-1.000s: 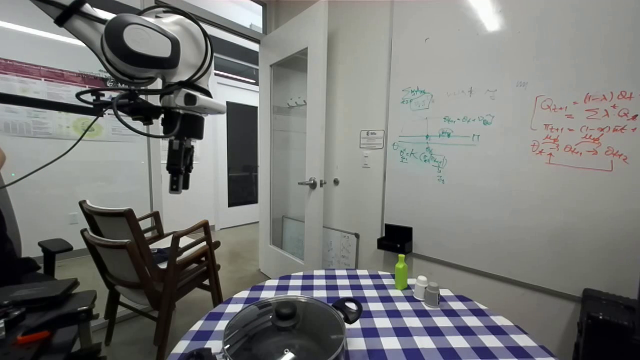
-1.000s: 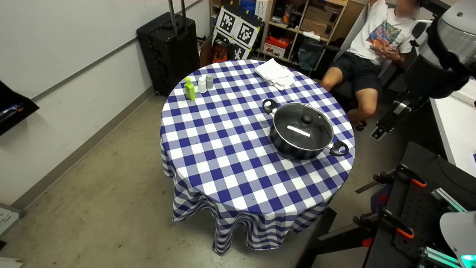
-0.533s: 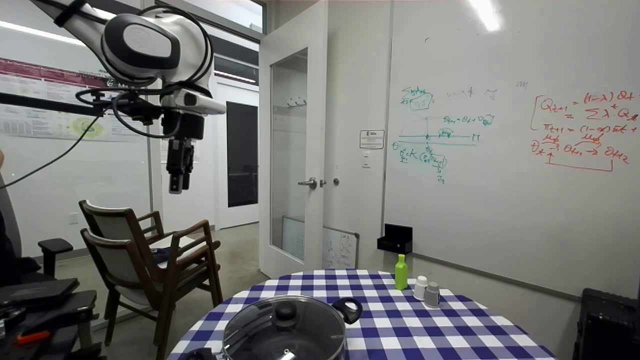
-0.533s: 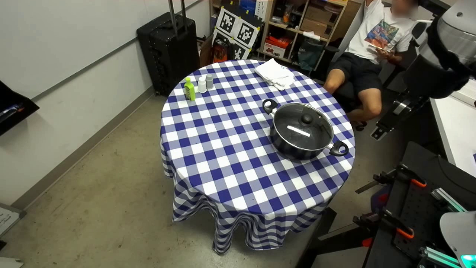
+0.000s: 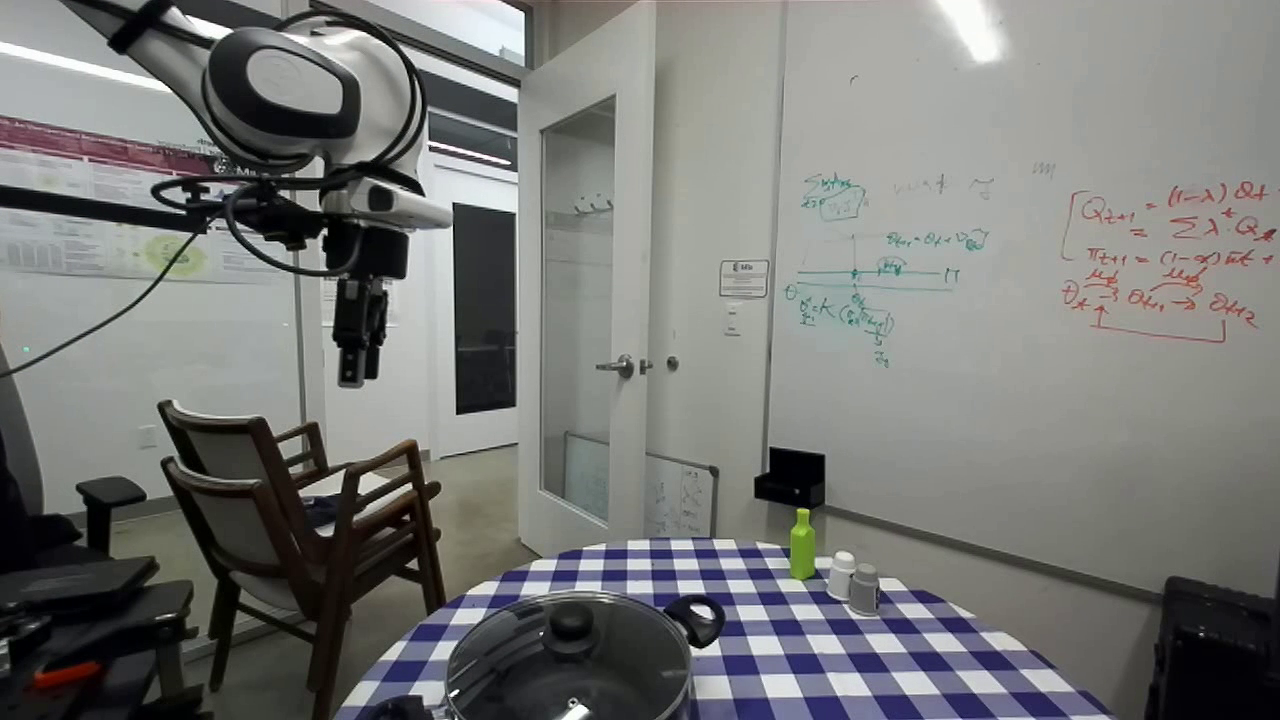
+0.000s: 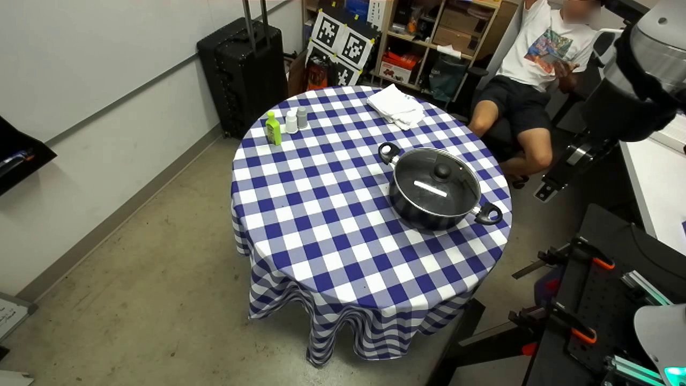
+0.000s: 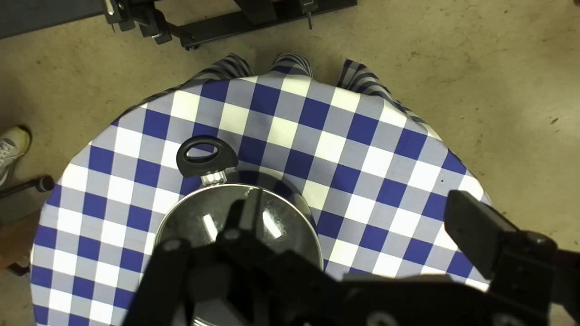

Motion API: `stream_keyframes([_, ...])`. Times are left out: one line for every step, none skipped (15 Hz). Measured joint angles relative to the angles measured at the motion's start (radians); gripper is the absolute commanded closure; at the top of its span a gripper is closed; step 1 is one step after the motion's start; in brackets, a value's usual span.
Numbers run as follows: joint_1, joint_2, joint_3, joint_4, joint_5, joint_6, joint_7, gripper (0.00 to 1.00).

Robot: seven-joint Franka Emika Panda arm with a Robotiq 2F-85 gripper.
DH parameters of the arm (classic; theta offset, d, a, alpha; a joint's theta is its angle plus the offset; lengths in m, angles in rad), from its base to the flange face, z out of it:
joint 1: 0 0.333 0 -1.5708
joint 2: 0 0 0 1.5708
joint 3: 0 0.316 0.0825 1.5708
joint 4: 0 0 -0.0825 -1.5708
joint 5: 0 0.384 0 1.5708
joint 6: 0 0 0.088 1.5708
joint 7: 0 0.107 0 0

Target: Put the lid on the pot

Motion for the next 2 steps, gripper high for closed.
stream_keyframes([0.000,0.000,0.000,0.000,0.000,0.000,0.000,0.00])
stream_keyframes([0.000,0.000,0.000,0.000,0.000,0.000,0.000,0.00])
